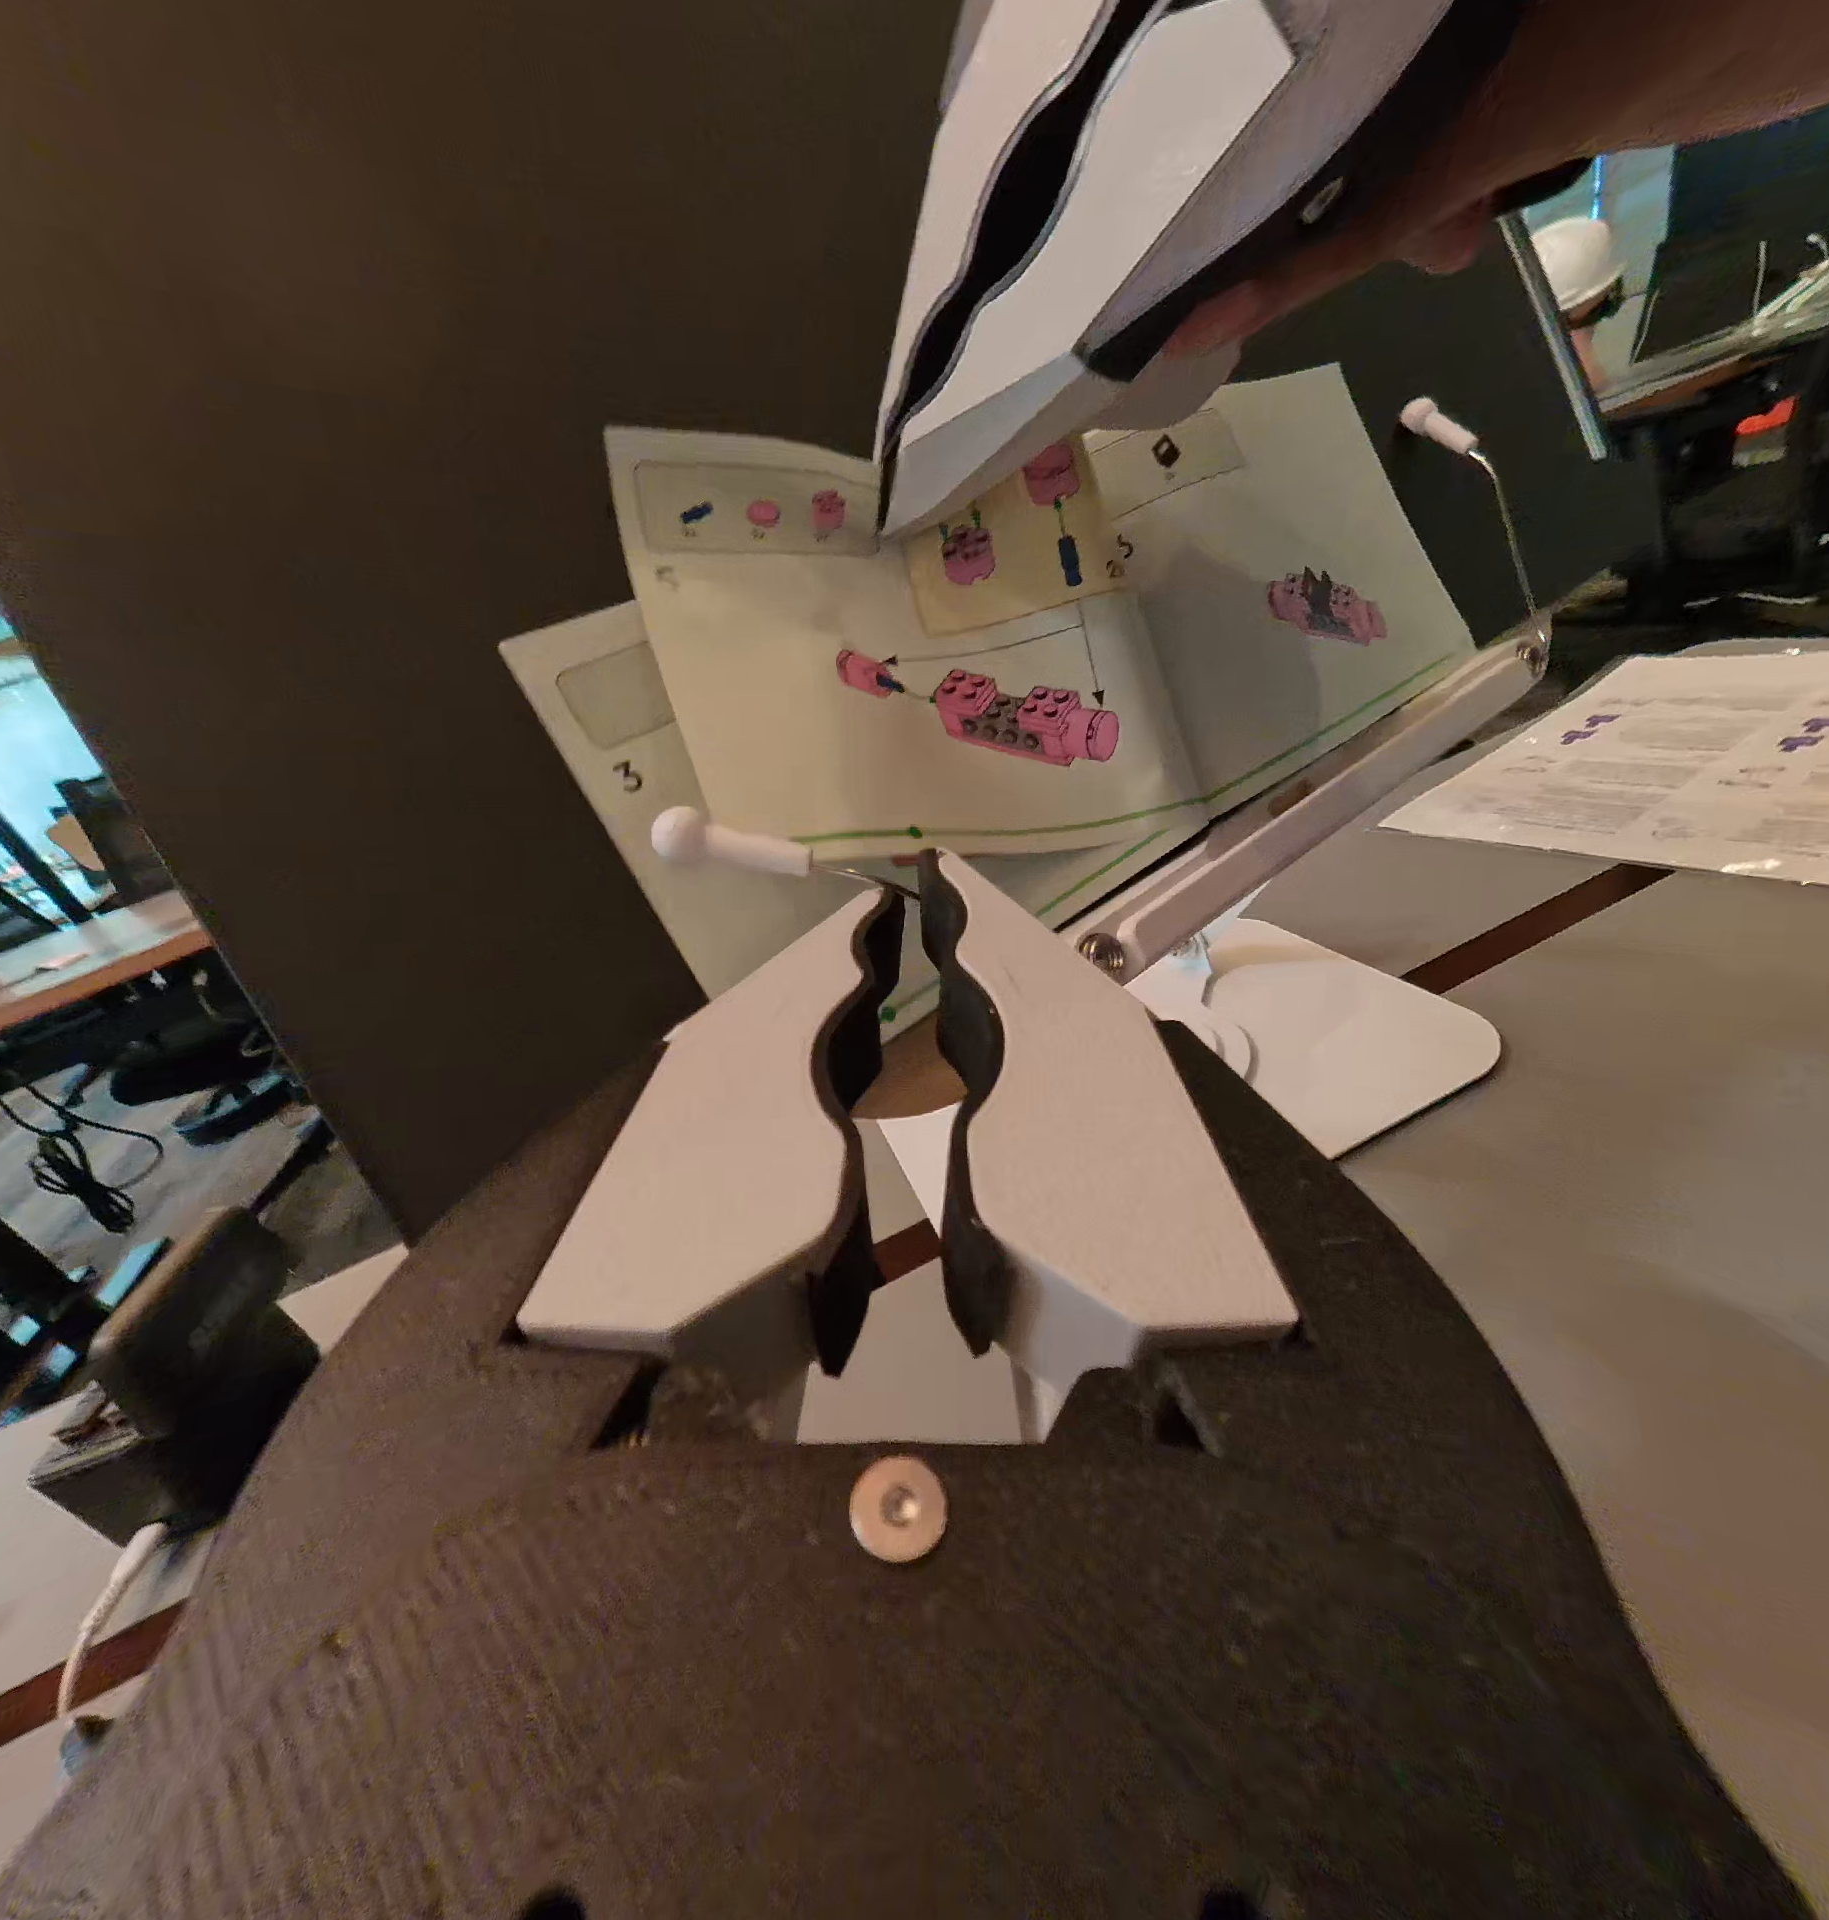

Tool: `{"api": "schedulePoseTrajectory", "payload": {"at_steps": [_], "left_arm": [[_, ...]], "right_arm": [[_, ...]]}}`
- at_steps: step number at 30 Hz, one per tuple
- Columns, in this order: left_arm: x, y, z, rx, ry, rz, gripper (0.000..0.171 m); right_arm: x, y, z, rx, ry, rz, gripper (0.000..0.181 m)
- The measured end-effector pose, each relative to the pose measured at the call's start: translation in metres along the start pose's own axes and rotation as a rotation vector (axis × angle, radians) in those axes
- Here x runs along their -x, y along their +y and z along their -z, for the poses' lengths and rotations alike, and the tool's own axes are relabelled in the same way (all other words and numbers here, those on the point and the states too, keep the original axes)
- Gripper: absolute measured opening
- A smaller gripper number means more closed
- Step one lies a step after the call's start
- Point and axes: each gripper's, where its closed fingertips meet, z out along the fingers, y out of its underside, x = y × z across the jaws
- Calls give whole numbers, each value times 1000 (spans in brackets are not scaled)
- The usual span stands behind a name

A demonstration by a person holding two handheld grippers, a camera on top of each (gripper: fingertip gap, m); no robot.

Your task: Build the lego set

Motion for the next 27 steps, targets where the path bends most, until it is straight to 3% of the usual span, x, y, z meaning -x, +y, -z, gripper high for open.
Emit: {"api": "schedulePoseTrajectory", "payload": {"at_steps": [6, 10, 16, 21, 27], "left_arm": [[-9, -3, 0, -18, -16, -114, 2], [-8, -3, -1, -2, -14, -109, 1], [-9, -3, -5, 68, 22, -74, 0], [-9, -2, -6, 90, 31, -60, 0], [-8, -1, -8, 107, 48, -27, 0]], "right_arm": [[15, -17, -2, -17, 19, 129, 0], [17, -20, -3, -32, 51, 219, 0], [36, -22, -4, -104, -21, 278, 8], [30, -28, 2, -174, -18, 168, 22], [11, -27, 42, -332, 43, -48, 32]]}}
